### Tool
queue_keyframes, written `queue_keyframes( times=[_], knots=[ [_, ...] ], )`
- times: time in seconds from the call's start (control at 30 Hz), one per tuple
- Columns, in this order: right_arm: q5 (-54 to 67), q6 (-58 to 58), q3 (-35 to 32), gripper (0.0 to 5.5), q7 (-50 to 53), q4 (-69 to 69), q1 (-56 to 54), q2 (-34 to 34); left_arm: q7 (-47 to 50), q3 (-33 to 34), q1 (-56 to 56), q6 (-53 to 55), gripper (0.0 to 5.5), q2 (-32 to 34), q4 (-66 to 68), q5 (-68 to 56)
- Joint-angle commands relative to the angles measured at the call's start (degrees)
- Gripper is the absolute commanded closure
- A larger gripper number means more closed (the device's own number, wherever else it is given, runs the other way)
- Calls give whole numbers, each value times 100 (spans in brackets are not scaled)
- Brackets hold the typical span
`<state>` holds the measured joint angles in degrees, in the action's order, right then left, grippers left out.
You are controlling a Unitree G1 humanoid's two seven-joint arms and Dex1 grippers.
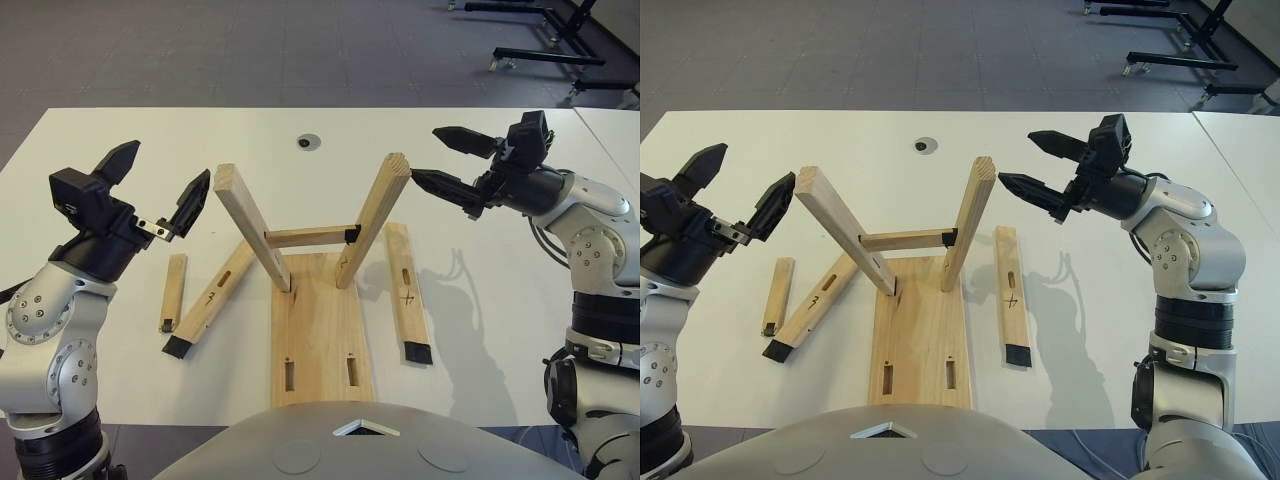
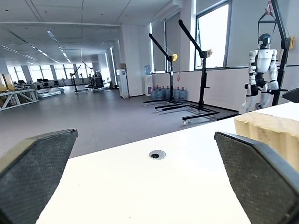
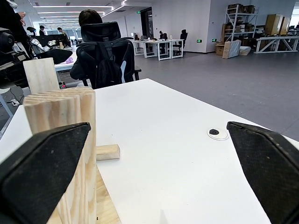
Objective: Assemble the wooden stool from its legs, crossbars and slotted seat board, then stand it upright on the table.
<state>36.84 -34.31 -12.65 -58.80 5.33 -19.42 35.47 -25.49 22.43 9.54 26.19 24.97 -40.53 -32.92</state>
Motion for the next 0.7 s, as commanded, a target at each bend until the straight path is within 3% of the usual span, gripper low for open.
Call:
queue_keyframes(
  times=[0.03, 0.47, 0.7],
  knots=[
    [187, -129, -9, 10, 21, 161, 47, 55, 133, -211, 90, 91, 14, -25, -224, -78],
    [363, -316, 328, 10, -73, 269, -118, -17, 159, -435, -24, 0, 14, 34, -86, -2],
    [314, -286, 514, 10, -77, 268, -235, -61, 387, -958, -259, 17, 14, -27, -92, 304]
  ],
)
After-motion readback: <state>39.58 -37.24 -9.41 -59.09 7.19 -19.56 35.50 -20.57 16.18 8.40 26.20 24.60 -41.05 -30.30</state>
